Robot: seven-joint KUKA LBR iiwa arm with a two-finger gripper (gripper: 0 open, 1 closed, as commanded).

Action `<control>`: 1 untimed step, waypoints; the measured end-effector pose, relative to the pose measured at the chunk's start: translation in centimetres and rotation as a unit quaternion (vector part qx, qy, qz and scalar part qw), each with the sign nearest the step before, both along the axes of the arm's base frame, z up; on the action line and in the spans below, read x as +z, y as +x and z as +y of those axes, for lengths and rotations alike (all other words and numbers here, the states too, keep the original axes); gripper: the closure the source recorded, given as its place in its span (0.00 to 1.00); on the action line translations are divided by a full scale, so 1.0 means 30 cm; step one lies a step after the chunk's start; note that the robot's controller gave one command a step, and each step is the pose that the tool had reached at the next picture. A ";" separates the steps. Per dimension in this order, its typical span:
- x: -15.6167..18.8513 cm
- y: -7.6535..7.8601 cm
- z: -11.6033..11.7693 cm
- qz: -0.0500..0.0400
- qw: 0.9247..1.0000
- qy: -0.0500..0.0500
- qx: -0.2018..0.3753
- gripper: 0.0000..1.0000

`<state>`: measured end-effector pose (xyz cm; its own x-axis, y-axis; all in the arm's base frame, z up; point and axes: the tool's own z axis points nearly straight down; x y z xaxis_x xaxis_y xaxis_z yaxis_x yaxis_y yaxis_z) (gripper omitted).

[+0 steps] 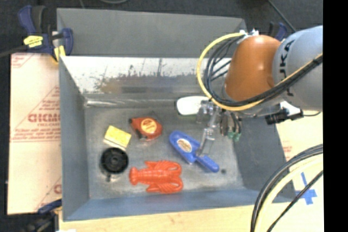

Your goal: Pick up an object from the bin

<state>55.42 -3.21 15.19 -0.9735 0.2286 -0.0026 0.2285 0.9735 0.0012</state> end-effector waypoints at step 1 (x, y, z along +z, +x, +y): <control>-0.260 -0.038 -0.017 -0.001 0.999 0.000 -0.045 0.00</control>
Offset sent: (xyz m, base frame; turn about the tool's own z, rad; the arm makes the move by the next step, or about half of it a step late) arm -0.0137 -0.0056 -0.0819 0.1995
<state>54.26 -3.72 7.38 -0.9491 0.3149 -0.0038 0.3149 0.9491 0.0021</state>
